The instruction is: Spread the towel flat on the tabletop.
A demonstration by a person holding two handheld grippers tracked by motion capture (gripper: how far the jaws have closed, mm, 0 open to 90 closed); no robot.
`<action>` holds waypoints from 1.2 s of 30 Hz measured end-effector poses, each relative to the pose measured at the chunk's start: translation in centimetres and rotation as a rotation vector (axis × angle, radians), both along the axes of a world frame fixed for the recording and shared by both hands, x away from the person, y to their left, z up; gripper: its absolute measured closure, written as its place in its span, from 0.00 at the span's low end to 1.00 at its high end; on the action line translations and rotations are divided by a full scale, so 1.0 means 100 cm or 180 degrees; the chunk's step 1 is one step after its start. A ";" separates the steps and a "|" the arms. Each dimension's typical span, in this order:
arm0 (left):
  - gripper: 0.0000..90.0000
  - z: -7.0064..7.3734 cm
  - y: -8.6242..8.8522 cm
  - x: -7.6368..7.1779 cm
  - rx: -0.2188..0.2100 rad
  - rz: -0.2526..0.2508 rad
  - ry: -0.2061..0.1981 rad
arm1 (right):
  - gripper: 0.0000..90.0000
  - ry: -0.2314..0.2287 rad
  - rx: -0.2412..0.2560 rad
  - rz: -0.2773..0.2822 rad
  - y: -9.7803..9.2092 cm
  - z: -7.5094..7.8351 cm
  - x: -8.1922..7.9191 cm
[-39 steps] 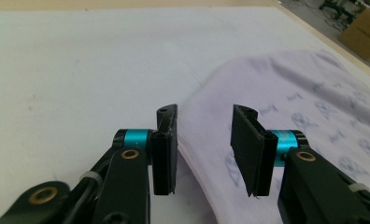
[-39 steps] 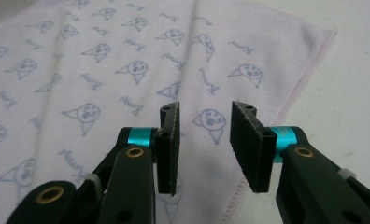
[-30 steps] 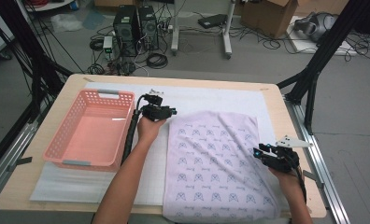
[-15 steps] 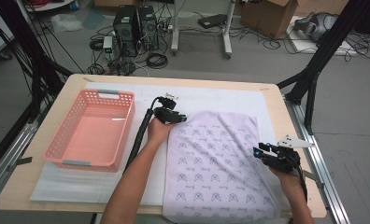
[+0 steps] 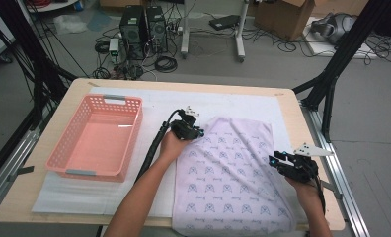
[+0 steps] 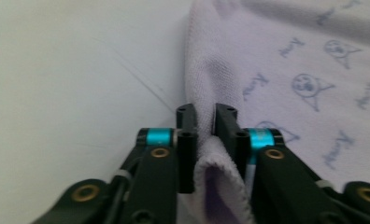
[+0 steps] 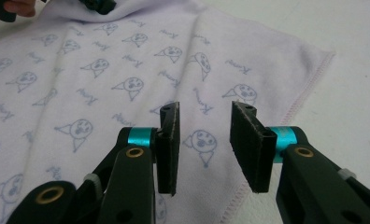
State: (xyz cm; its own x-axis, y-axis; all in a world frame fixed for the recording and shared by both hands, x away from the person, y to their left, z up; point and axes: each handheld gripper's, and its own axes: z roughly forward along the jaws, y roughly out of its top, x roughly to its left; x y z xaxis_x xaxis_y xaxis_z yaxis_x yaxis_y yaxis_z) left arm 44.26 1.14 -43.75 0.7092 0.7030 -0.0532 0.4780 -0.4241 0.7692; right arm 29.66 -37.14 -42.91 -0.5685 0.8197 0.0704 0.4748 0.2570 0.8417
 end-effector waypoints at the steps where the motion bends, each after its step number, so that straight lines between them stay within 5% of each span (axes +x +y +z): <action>1: 0.91 0.003 0.004 0.002 -0.0005 0.0134 -0.0071 | 0.69 0.0003 0.0003 -0.0001 0.000 0.000 0.000; 4: 0.93 0.014 0.021 0.008 0.0066 0.0579 -0.0327 | 0.69 -0.0006 -0.0001 0.0005 0.001 0.000 0.000; 7: 0.92 0.018 0.037 0.014 0.0092 0.0840 -0.0394 | 0.69 -0.0005 0.0007 -0.0001 0.002 0.000 0.000; 8: 0.86 0.017 0.040 0.016 0.0066 0.0867 -0.0356 | 0.69 0.0006 0.0014 -0.0009 0.002 -0.001 0.001; 10: 0.55 0.014 0.044 0.017 -0.0009 0.0934 -0.0219 | 0.69 0.0012 0.0030 -0.0011 0.002 -0.001 0.002; 12: 0.50 0.015 0.049 0.013 -0.0117 0.0999 -0.0225 | 0.68 0.0038 0.0064 -0.0045 0.001 -0.002 0.005; 20: 0.53 0.017 0.065 0.000 -0.0395 0.0997 -0.0048 | 0.64 0.0185 -0.0086 -0.0273 0.006 -0.004 0.049; 23: 0.53 0.014 0.067 -0.002 -0.0340 0.0951 0.0112 | 0.57 0.0231 -0.0199 -0.0333 0.015 -0.002 0.077; 27: 0.56 0.013 0.068 -0.009 -0.0391 0.0973 0.0028 | 0.47 0.0266 -0.0249 -0.0372 0.032 -0.005 0.114; 30: 0.55 0.012 0.070 -0.010 -0.0359 0.0944 0.0083 | 0.46 0.0315 -0.0317 -0.0298 0.048 -0.010 0.137; 32: 0.55 0.011 0.071 -0.010 -0.0331 0.0924 0.0093 | 0.52 0.0415 -0.0456 -0.0235 0.057 -0.016 0.149; 35: 0.55 0.008 0.076 -0.007 -0.0380 0.0992 0.0138 | 0.95 0.0431 -0.0610 -0.0129 0.062 -0.012 0.161; 36: 0.55 0.008 0.077 -0.007 -0.0387 0.1008 0.0140 | 0.96 0.0448 -0.0706 -0.0062 0.063 -0.010 0.164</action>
State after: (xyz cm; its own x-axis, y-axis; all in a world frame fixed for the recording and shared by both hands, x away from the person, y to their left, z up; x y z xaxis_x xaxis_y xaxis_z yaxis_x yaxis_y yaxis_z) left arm 43.60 8.79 -42.96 0.4519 0.8745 -0.1760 0.6052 -0.1556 0.7807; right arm 46.10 -30.81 -43.91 -0.5499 0.8345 -0.0351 0.5898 0.4177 0.6912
